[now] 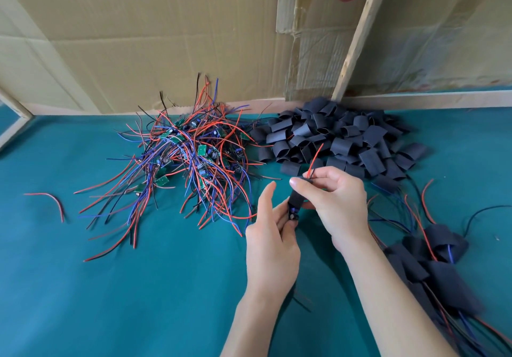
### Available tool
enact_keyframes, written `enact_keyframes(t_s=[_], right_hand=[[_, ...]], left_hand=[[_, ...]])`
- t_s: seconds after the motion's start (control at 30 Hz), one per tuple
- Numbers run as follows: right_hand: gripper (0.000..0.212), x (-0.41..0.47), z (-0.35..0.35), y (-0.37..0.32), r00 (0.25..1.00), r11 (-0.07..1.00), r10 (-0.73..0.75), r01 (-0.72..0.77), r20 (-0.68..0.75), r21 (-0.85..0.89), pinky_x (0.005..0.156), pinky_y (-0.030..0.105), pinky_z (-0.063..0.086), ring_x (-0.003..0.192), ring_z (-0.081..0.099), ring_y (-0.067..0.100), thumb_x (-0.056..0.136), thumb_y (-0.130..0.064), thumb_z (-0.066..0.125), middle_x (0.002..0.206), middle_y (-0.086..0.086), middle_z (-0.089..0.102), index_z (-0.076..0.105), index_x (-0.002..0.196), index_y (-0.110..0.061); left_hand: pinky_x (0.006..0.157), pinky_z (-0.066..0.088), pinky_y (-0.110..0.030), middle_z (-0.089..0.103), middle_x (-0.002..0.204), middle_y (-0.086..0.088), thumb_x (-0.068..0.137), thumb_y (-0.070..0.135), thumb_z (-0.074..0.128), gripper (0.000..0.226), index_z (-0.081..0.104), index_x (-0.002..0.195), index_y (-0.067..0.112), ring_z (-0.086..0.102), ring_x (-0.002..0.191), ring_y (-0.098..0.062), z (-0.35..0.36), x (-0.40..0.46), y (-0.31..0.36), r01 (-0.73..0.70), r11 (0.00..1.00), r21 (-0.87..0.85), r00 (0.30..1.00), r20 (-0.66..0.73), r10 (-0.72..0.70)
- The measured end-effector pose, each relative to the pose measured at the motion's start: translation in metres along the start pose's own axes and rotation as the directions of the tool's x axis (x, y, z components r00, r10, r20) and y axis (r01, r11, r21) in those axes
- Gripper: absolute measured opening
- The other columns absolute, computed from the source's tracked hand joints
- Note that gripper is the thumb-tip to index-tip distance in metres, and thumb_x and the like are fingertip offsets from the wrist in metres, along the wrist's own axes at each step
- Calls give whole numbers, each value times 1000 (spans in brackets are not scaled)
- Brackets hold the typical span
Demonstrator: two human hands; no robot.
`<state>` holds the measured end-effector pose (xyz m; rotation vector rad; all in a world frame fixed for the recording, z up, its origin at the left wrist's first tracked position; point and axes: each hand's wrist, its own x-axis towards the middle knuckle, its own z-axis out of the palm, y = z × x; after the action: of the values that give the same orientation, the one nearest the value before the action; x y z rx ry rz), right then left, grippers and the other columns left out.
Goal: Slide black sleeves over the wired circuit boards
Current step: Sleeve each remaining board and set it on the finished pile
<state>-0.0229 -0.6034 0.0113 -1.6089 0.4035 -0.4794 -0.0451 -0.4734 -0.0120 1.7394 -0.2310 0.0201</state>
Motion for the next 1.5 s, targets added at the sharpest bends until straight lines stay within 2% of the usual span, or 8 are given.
enact_keyframes(t_s=[0.23,0.4,0.57,0.77,0.93,1.2,1.33,1.5], right_hand=[[14,3,-3,3,996,999,-31,32,-79,9,67,41,65,68,73,23,78,-21,88,74,0,77,75,82,-22],[15,2,-4,2,1000,1000,-21,21,-1,3,61,28,61,69,75,21,77,-19,89,73,1,77,75,83,-18],[14,2,-6,1,999,999,-37,37,-17,-23,69,42,65,72,74,33,78,-18,88,72,4,77,74,82,-17],[14,0,-7,-3,998,1000,-12,14,66,-22,59,34,62,71,72,29,78,-20,88,72,5,75,75,83,-17],[16,1,-12,-4,997,999,-25,27,79,-34,56,30,59,68,72,28,78,-21,89,72,5,75,75,85,-17],[15,-1,-12,-2,995,987,-90,96,50,-129,55,35,63,65,71,26,77,-22,89,70,-2,75,74,82,-22],[16,-2,-8,-2,992,974,-119,126,49,-190,52,31,62,54,68,12,77,-25,88,70,-9,75,73,82,-25],[15,-2,-14,-3,991,982,-106,117,78,-145,52,29,59,65,70,26,77,-24,88,73,-4,76,74,81,-25]], left_hand=[[86,44,-1,67,105,28,93,-10,57,68,42,148,27,66,103,12,0,0,1,19,1000,9,999,-32,-19],[85,44,-1,68,109,18,94,-8,60,69,40,150,27,67,102,12,1,0,2,62,998,1,998,-31,-62],[79,45,-1,69,122,11,93,-4,62,72,37,150,33,70,98,8,0,-3,3,65,998,27,998,-5,-64],[73,45,0,70,101,21,92,-3,65,65,46,146,28,71,88,7,1,-2,5,89,996,2,995,-33,-89],[74,48,-3,75,101,6,90,-4,65,55,55,137,24,71,87,5,-1,-1,6,99,995,3,994,-44,-99],[69,46,-2,76,97,6,89,-2,67,51,57,132,24,71,85,5,-1,-1,7,113,994,-4,992,-56,-113],[70,47,-2,75,98,6,89,-2,68,50,58,131,24,71,86,5,0,-2,7,105,994,3,993,-61,-104],[67,46,-3,74,94,7,89,-1,68,50,57,130,26,72,81,4,-1,-2,8,111,994,7,992,-58,-110]])
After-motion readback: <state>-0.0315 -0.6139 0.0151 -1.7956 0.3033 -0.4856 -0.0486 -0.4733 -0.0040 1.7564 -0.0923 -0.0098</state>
